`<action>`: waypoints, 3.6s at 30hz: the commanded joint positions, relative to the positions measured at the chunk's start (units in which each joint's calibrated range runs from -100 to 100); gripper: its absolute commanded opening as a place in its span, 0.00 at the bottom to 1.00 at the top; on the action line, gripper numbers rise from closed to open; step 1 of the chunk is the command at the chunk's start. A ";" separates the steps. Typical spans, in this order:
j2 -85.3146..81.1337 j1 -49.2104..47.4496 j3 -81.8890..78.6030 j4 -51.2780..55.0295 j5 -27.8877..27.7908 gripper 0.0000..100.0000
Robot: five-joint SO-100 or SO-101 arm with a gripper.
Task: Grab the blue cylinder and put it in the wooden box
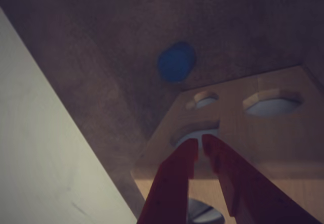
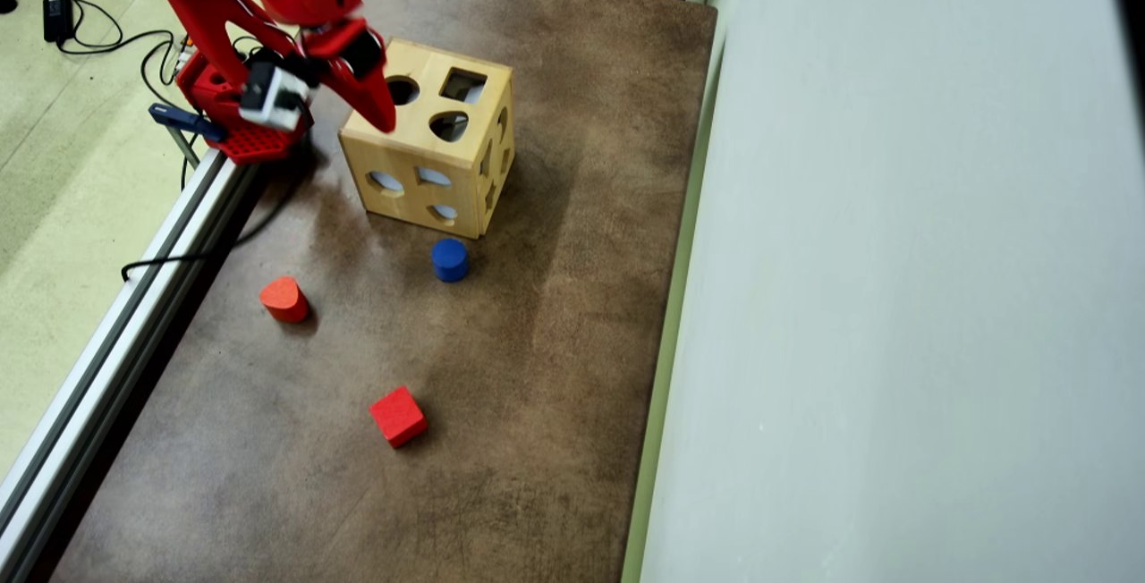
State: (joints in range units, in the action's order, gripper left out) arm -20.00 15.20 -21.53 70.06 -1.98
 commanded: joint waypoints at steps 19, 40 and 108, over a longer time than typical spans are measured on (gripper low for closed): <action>20.55 0.63 0.87 -11.87 -0.34 0.03; 25.14 0.63 0.43 -19.67 -0.49 0.03; 38.22 0.85 8.12 -22.09 -8.50 0.25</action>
State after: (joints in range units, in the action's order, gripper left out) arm 18.73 15.92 -15.21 47.78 -10.62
